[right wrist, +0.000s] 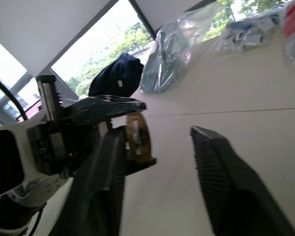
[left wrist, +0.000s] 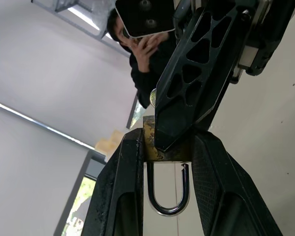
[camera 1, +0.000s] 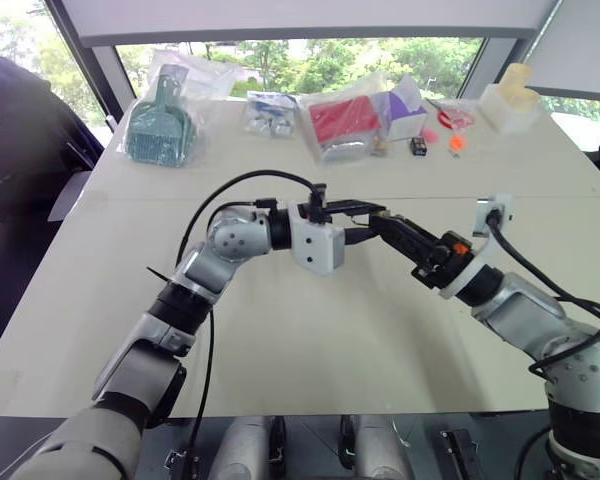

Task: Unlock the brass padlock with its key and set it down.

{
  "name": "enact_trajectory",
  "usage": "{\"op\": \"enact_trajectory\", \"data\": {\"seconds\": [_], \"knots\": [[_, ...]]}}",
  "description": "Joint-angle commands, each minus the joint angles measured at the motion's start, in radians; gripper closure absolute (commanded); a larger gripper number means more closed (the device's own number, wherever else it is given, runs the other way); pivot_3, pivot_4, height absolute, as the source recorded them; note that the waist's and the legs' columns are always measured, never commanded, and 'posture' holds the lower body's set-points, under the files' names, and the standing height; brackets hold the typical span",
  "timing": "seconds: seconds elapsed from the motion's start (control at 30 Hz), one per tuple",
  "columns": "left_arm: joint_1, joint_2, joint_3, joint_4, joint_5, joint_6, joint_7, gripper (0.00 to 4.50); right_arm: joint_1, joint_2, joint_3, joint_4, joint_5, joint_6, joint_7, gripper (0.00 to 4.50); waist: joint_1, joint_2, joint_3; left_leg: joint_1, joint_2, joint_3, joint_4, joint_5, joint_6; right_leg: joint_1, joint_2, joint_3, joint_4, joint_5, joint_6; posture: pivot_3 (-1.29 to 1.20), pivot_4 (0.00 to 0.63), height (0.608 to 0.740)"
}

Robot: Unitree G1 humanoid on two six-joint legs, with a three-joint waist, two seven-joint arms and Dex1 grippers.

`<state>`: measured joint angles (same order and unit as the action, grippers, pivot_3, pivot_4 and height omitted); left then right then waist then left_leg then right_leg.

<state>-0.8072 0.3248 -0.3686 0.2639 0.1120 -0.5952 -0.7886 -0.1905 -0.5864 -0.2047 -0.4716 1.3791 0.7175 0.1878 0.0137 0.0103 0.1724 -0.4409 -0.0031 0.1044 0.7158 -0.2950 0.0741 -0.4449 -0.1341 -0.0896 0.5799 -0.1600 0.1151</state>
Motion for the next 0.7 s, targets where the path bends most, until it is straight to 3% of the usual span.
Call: {"op": "enact_trajectory", "data": {"seconds": [0.03, 0.23, 0.3, 0.47, 0.6, 0.7], "knots": [[-0.009, -0.005, 0.01, -0.042, -0.018, -0.016, -0.001, 3.75, -0.005, 0.01, -0.022, -0.009, -0.004, -0.002, -0.004, 4.48, 0.001, 0.0, 0.0, 0.0, 0.0, 0.0, 0.0, 0.0, 0.0, 0.0, 0.0, 0.0, 0.0, 0.0, 0.0, 0.0, 0.15, 0.735], [-0.015, 0.001, 0.011, -0.027, -0.016, -0.011, -0.011, 3.75, 0.0, 0.023, -0.024, -0.015, -0.014, 0.003, -0.003, 4.48, 0.0, 0.0, 0.0, 0.0, 0.0, 0.0, 0.0, 0.0, 0.0, 0.0, 0.0, 0.0, 0.0, 0.0, 0.0, 0.0, 0.15, 0.735], [-0.017, 0.007, 0.009, -0.023, -0.027, 0.016, -0.031, 2.72, 0.0, 0.026, -0.024, -0.014, -0.023, 0.003, -0.005, 4.5, 0.0, 0.0, 0.0, 0.0, 0.0, 0.0, 0.0, 0.0, 0.0, 0.0, 0.0, 0.0, 0.0, 0.0, 0.0, 0.0, 0.15, 0.735], [-0.005, 0.028, 0.035, -0.044, -0.135, 0.234, -0.135, 0.95, 0.004, 0.024, -0.036, -0.009, -0.04, 0.002, -0.01, 4.5, -0.001, 0.0, 0.0, 0.0, 0.0, 0.0, 0.0, 0.0, 0.0, 0.0, 0.0, 0.0, 0.0, 0.0, 0.0, 0.0, 0.15, 0.735], [-0.023, 0.025, 0.106, -0.083, -0.3, 0.546, -0.188, 0.95, 0.005, 0.018, -0.049, 0.002, -0.045, 0.004, -0.009, 4.5, -0.001, 0.0, 0.0, 0.0, 0.0, 0.0, 0.0, 0.0, 0.0, 0.0, 0.0, 0.0, 0.0, 0.0, 0.0, 0.0, 0.15, 0.735], [-0.052, 0.016, 0.128, -0.06, -0.284, 0.58, -0.164, 0.95, -0.005, 0.02, -0.049, 0.008, -0.048, 0.004, -0.006, 4.5, 0.0, 0.0, 0.0, 0.0, 0.0, 0.0, 0.0, 0.0, 0.0, 0.0, 0.0, 0.0, 0.0, 0.0, 0.0, 0.0, 0.15, 0.735]]}}
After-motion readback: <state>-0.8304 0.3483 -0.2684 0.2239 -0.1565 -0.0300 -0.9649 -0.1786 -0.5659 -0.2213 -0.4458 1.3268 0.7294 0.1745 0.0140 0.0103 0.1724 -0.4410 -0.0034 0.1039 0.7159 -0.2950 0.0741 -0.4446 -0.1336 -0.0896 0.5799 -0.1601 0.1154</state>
